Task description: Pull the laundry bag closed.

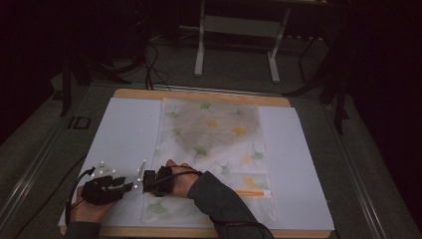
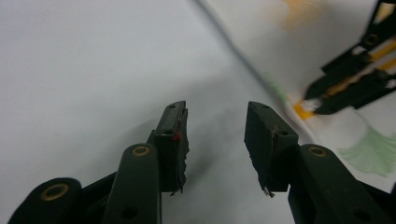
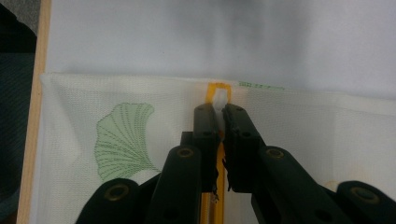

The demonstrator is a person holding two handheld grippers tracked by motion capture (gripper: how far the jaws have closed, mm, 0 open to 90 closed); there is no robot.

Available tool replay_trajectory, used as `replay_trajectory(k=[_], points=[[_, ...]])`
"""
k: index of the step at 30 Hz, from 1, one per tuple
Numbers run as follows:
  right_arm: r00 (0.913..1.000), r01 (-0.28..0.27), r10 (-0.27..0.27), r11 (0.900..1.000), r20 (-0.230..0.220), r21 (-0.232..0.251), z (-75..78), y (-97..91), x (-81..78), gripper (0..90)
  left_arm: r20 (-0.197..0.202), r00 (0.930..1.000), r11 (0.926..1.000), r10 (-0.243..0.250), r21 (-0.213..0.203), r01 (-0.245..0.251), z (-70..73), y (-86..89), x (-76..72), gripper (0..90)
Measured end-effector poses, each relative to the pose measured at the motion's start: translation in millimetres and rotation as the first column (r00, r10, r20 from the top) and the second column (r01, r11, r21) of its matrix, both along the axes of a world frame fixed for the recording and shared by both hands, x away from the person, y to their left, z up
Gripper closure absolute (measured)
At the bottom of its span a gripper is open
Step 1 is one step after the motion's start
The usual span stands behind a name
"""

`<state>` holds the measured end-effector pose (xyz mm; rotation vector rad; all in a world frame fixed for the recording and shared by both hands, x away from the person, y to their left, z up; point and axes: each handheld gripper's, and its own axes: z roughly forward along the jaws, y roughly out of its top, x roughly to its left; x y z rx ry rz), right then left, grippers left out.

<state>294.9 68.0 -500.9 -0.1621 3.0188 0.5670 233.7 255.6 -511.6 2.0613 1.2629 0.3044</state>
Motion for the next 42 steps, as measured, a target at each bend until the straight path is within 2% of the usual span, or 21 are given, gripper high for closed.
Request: replay_trajectory(k=[1,2,9,10,11,16,23,26,28,29,32,37,42], points=[[1.0,0.001,-0.001,1.0,0.002,0.002,0.5,-0.4,0.0,84.4,0.0,1.0,1.0,0.0,0.0,0.0,0.0,0.0,0.0,59.2],[1.0,0.002,-0.002,1.0,0.002,0.003,0.8,-0.8,-0.2,84.5,-0.013,0.9997,0.9995,-0.019,-0.027,0.018,1.1,-2.2,-1.1,59.2],[1.0,0.002,-0.003,0.9999,0.008,0.011,1.6,-1.7,-0.6,84.5,-0.043,0.9973,0.996,-0.06,-0.069,0.057,0.9,-9.7,-3.4,55.6],[0.9999,0.005,-0.006,0.9998,0.011,0.02,2.7,-2.6,-0.5,84.4,-0.065,0.9945,0.9928,-0.082,-0.093,0.075,-2.3,-15.3,-4.0,54.6],[0.9999,0.007,-0.007,0.9998,0.009,0.021,2.9,-2.9,-0.6,84.5,-0.071,0.9936,0.9918,-0.088,-0.099,0.081,-2.9,-17.1,-3.9,53.7],[0.9999,0.007,-0.008,0.9997,0.013,0.025,4.2,-3.7,-0.6,84.5,-0.085,0.9893,0.983,-0.118,-0.151,0.105,-4.4,-21.0,-2.9,53.1],[0.9997,0.008,-0.008,0.9992,0.022,0.039,7.4,-5.2,-0.9,84.5,-0.123,0.9814,0.9776,-0.147,-0.169,0.126,-10.8,-28.0,0.6,53.2],[0.9997,0.006,-0.007,0.9991,0.023,0.042,9.8,-6.5,-1.1,84.5,-0.141,0.9758,0.9732,-0.167,-0.183,0.14,-13.7,-31.0,3.1,54.0],[0.9996,0.007,-0.008,0.999,0.026,0.044,10.0,-6.8,-1.5,84.5,-0.141,0.9758,0.9732,-0.167,-0.183,0.14,-13.7,-31.0,3.1,54.5],[0.9996,0.001,-0.002,0.999,0.03,0.046,10.5,-7.2,-1.8,84.4,-0.15,0.9723,0.9704,-0.179,-0.19,0.149,-15.4,-33.1,5.3,55.3],[0.9996,0.002,-0.003,0.999,0.029,0.045,11.6,-8.0,-2.1,84.5,-0.161,0.9705,0.9724,-0.18,-0.178,0.15,-16.9,-36.0,7.8,56.4],[0.9997,0.003,-0.005,0.9988,0.026,0.048,12.3,-8.7,-1.9,84.5,-0.163,0.9667,0.969,-0.197,-0.182,0.167,-18.2,-40.0,11.0,60.1],[0.9998,0.002,-0.003,0.9991,0.02,0.043,11.4,-9.8,-1.4,84.4,-0.178,0.961,0.9669,-0.212,-0.182,0.179,-19.9,-41.2,12.5,69.4]])
